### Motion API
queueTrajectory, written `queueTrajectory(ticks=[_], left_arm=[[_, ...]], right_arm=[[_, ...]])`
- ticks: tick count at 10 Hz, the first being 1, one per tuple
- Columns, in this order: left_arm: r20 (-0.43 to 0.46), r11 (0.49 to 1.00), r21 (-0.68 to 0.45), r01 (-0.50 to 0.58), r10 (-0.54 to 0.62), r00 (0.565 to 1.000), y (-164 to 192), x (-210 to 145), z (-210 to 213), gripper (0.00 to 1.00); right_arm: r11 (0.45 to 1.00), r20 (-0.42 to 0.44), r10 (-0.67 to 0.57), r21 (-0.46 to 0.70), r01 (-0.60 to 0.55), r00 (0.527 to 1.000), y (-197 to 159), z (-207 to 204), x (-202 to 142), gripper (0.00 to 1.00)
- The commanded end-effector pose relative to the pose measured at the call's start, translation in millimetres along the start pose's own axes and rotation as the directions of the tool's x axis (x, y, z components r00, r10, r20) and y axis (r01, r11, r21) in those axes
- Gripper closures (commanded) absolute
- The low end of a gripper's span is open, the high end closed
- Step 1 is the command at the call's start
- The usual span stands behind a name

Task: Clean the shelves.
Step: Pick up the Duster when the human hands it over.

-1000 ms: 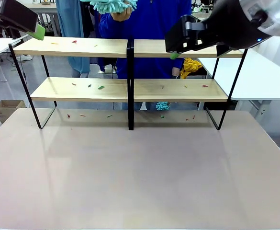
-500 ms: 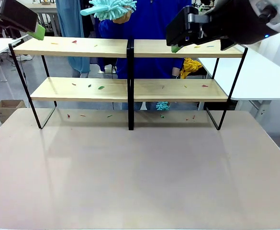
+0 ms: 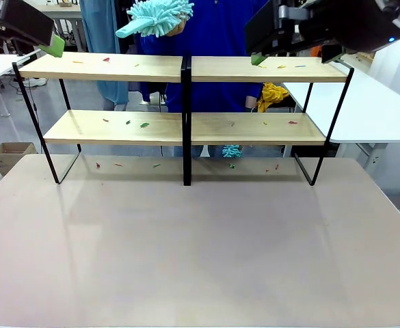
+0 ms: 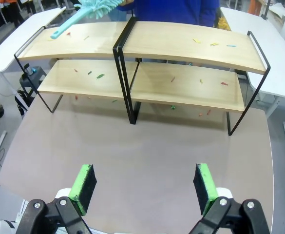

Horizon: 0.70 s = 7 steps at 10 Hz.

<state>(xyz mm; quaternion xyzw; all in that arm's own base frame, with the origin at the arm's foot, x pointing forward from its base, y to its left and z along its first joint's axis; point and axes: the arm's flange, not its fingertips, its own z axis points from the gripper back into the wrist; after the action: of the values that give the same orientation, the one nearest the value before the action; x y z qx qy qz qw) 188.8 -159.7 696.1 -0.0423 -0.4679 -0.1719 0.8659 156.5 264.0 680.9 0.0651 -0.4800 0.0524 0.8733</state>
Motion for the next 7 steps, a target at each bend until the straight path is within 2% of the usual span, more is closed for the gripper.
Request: queueTrajectory(ticks=[1, 2, 3, 7], left_arm=[[0.001, 1.000, 0.001, 0.000, 0.000, 1.000, 0.1, -0.9, 0.9, 0.00], [0.001, 1.000, 0.001, 0.000, 0.000, 1.000, 0.1, -0.9, 0.9, 0.00], [0.001, 1.000, 0.001, 0.000, 0.000, 1.000, 0.1, -0.9, 0.9, 0.00], [0.001, 1.000, 0.001, 0.000, 0.000, 1.000, 0.1, -0.9, 0.9, 0.00]], right_arm=[[1.000, -0.007, 0.022, 0.020, -0.021, 1.000, -5.3, -2.7, 8.8, 0.00], [0.999, -0.026, 0.030, 0.018, -0.029, 0.999, -6.3, -8.0, 8.1, 0.00], [1.000, -0.003, 0.000, 0.001, 0.000, 1.000, -2.2, -0.8, 1.7, 0.00], [1.000, -0.003, 0.000, 0.001, 0.000, 1.000, -2.2, -0.8, 1.7, 0.00]])
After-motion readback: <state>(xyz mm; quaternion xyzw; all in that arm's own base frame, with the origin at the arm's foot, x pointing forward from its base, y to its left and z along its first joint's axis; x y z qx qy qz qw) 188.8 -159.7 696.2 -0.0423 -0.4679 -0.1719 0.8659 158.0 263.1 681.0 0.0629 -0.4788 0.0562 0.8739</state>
